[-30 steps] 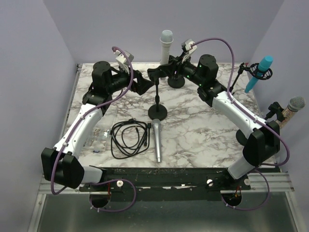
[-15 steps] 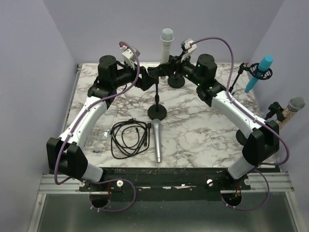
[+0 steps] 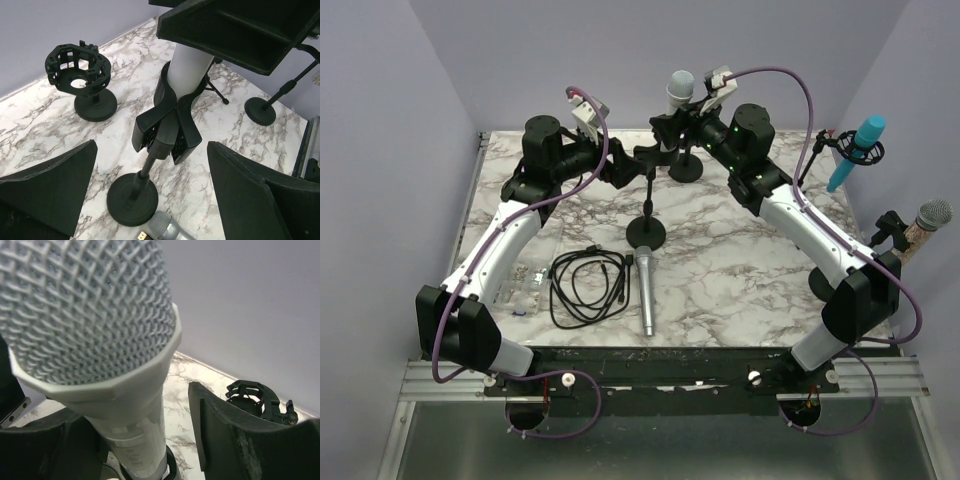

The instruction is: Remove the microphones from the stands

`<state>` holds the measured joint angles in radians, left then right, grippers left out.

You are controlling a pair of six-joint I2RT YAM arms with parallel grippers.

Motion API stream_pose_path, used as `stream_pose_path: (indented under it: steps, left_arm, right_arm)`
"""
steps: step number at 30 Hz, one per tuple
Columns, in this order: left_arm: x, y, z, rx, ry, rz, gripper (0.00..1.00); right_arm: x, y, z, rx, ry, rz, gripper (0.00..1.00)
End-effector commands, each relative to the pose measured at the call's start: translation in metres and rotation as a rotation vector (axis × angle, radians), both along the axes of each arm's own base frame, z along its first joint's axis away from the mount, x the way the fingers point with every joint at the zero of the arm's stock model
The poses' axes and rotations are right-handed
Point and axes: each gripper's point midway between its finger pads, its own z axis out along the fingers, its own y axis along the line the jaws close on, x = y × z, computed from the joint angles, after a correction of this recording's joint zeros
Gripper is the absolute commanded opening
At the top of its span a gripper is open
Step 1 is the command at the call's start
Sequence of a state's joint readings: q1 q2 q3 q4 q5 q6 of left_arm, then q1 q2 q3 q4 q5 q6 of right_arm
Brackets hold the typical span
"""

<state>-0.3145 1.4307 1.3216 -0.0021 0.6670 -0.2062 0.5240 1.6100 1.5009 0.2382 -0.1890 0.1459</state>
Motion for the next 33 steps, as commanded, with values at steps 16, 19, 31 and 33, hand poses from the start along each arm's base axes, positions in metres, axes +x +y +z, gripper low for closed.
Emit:
stream_pose_path:
  steps: [16,19,31,33]
  left_arm:
    - [-0.001,-0.019,-0.005,0.044,-0.012,-0.004,0.98]
    - [0.005,-0.023,-0.008,0.048,0.001,-0.002,0.95]
    - [0.024,-0.026,0.000,0.063,-0.012,0.040,0.57]
    - [0.027,-0.026,0.005,0.063,-0.027,0.049,0.40]
  right_arm:
    - [-0.007,0.004,0.020,0.025,-0.033,-0.004,0.33]
    - [-0.007,0.004,0.021,0.020,-0.040,-0.003,0.29]
    - [-0.001,0.005,0.036,0.015,-0.091,-0.020,0.10]
    - [0.002,0.007,0.038,0.011,-0.096,-0.019,0.05]
